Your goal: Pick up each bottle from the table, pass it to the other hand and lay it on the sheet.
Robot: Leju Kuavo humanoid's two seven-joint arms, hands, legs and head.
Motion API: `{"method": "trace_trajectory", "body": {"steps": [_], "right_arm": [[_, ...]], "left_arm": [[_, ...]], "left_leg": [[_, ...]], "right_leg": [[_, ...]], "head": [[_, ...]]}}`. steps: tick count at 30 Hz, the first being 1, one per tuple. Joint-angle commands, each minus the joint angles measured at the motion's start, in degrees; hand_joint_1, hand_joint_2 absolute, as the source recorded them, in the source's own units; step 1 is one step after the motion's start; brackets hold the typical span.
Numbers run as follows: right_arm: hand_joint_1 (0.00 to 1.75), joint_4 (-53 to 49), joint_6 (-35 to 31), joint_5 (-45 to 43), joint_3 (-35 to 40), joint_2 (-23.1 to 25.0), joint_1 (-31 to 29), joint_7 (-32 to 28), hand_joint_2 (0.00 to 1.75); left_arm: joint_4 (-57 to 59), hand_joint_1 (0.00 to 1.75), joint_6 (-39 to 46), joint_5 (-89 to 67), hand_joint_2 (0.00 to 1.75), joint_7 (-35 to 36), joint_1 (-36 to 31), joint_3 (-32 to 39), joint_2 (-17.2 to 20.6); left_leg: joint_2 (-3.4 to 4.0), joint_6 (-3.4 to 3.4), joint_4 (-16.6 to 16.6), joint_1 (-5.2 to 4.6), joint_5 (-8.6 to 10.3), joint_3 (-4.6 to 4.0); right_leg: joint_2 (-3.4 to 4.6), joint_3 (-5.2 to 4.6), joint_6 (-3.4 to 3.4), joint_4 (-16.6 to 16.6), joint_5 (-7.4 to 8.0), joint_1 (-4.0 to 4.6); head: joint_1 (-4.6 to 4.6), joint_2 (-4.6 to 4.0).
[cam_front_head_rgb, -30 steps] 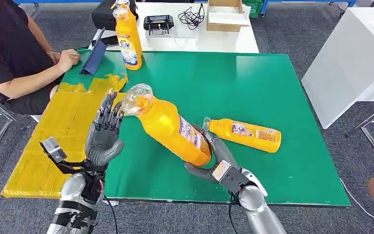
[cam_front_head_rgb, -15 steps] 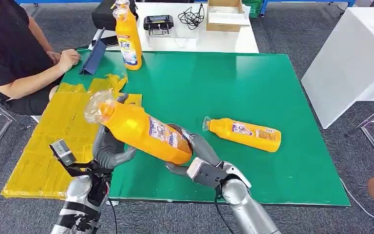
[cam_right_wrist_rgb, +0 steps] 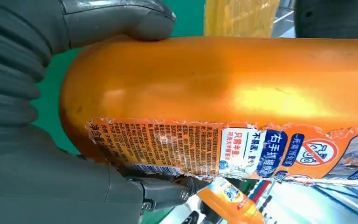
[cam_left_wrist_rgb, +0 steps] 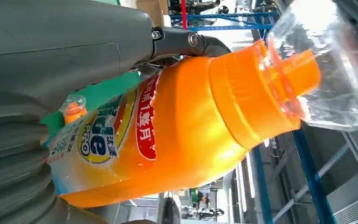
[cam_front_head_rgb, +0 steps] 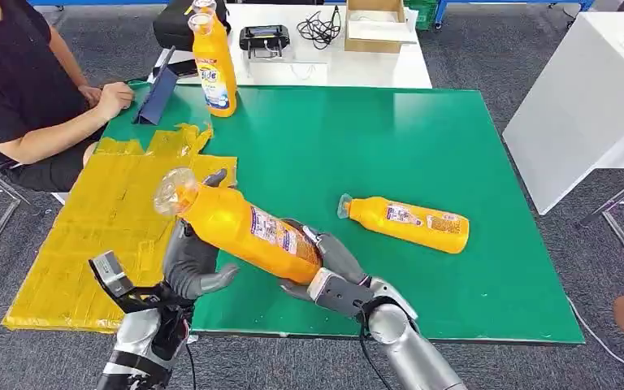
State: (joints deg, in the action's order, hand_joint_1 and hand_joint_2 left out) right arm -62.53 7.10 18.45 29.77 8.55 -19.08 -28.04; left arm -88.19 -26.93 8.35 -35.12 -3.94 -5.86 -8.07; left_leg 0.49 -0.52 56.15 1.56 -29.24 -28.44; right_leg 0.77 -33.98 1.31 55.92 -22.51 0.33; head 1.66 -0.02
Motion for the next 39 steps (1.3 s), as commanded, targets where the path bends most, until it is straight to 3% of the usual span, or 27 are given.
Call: {"method": "trace_trajectory", "body": {"steps": [1,14,24,31,32,33,34,39], "right_arm": [[1.75,1.2,-0.8,0.9,0.1,-1.4,-0.7,0.2,1.75],[1.75,3.2,1.0,2.1,4.2,0.1,0.4,-0.3,1.75],[1.75,15.4,-0.5,2.9,9.4,3.3,2.8,-1.5,1.75],[1.75,16.7,-0.8,2.9,9.0,3.6,2.5,-1.6,1.75],[1.75,17.0,-0.8,2.9,9.0,3.6,2.6,-1.7,1.75],[1.75,17.3,-0.9,2.9,8.9,3.7,2.6,-1.8,1.75],[1.75,17.3,-0.9,2.9,8.9,3.7,2.7,-1.8,1.75],[1.75,17.4,-0.9,2.9,8.8,3.5,2.7,-1.9,1.75]], "left_arm": [[0.6,0.0,0.3,-1.3,1.75,-0.1,-0.4,-1.7,1.3],[-0.1,0.0,2.3,-4.1,1.75,-0.4,0.1,-3.6,1.4],[0.3,0.0,2.5,-4.2,1.75,-0.7,0.0,-4.3,1.5],[0.3,0.0,2.9,-5.1,1.75,-0.9,-0.1,-5.2,1.8],[0.3,0.1,3.2,-5.2,1.75,-1.0,-0.1,-5.2,1.8],[0.1,1.38,3.9,-5.8,1.75,-1.3,-0.1,-5.3,1.8],[0.1,1.75,4.1,-6.0,1.75,-1.4,-0.1,-5.2,1.7],[0.0,1.75,4.1,-5.9,1.75,-1.4,-0.2,-5.1,1.9]], "left_leg": [[-0.07,0.08,-0.1,-0.06,-0.02,0.14],[-0.09,0.09,-0.1,-0.07,-0.01,0.17],[-0.06,0.06,-0.2,-0.01,-0.02,0.24],[-0.16,0.13,-0.2,-0.06,0.0,0.27],[-0.11,0.08,-0.1,-0.04,0.0,0.15],[-0.11,0.07,-0.1,-0.04,0.0,0.14],[-0.17,0.1,-0.2,-0.05,0.0,0.21],[-0.14,0.07,-0.1,-0.05,0.0,0.14]], "right_leg": [[-0.08,0.12,0.03,0.0,-0.05,-0.05],[-0.1,0.15,0.03,-0.1,-0.05,-0.05],[-0.08,0.21,0.01,-0.1,-0.06,0.0],[-0.19,0.26,0.03,-0.1,-0.08,-0.03],[-0.14,0.14,0.01,-0.1,-0.05,-0.01],[-0.14,0.13,0.0,-0.1,-0.06,-0.01],[-0.19,0.21,0.01,-0.1,-0.08,-0.02],[-0.16,0.12,0.0,-0.1,-0.07,-0.01]], "head": [[0.0,0.0],[0.0,0.0],[0.0,0.0],[0.0,0.0],[0.02,0.0],[0.0,0.0],[0.0,0.0],[0.0,0.0]]}}
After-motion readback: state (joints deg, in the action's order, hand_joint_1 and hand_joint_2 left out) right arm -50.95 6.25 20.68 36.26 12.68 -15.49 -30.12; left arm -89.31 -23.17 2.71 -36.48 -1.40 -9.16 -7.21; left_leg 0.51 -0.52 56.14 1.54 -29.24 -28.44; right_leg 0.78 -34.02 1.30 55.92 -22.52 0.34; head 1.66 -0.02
